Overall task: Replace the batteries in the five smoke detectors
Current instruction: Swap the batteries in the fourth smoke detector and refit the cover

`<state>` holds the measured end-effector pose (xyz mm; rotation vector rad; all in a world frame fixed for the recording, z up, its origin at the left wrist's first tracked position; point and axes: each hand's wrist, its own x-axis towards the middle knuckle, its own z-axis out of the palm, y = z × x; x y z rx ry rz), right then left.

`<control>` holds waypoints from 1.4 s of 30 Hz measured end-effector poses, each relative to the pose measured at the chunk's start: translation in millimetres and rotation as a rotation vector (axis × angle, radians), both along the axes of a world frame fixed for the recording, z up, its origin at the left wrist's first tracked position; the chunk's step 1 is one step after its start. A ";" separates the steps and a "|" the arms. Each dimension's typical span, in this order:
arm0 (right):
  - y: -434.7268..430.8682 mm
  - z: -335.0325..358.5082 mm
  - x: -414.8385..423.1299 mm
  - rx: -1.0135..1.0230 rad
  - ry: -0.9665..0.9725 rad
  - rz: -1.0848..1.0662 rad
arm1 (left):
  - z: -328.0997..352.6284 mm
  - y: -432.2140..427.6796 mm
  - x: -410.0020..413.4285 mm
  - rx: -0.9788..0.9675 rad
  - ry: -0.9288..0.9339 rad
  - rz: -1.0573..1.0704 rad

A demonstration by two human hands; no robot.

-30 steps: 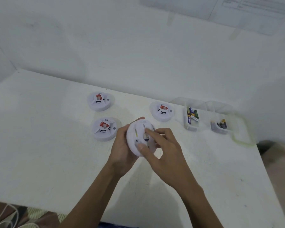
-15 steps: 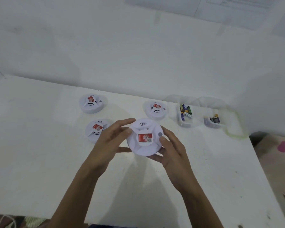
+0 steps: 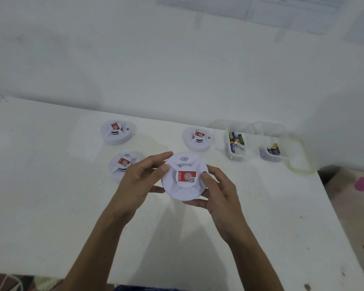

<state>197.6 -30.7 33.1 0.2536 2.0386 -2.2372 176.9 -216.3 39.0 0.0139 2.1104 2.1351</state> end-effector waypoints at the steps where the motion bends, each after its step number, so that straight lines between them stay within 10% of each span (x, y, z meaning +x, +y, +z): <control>1: -0.1 0.0 -0.1 0.002 -0.001 -0.003 | -0.5 0.0 0.1 0.003 -0.002 0.001; 42: -0.8 -4.7 -1.4 -0.024 -0.023 -0.003 | -3.8 -2.8 0.4 0.030 0.006 0.005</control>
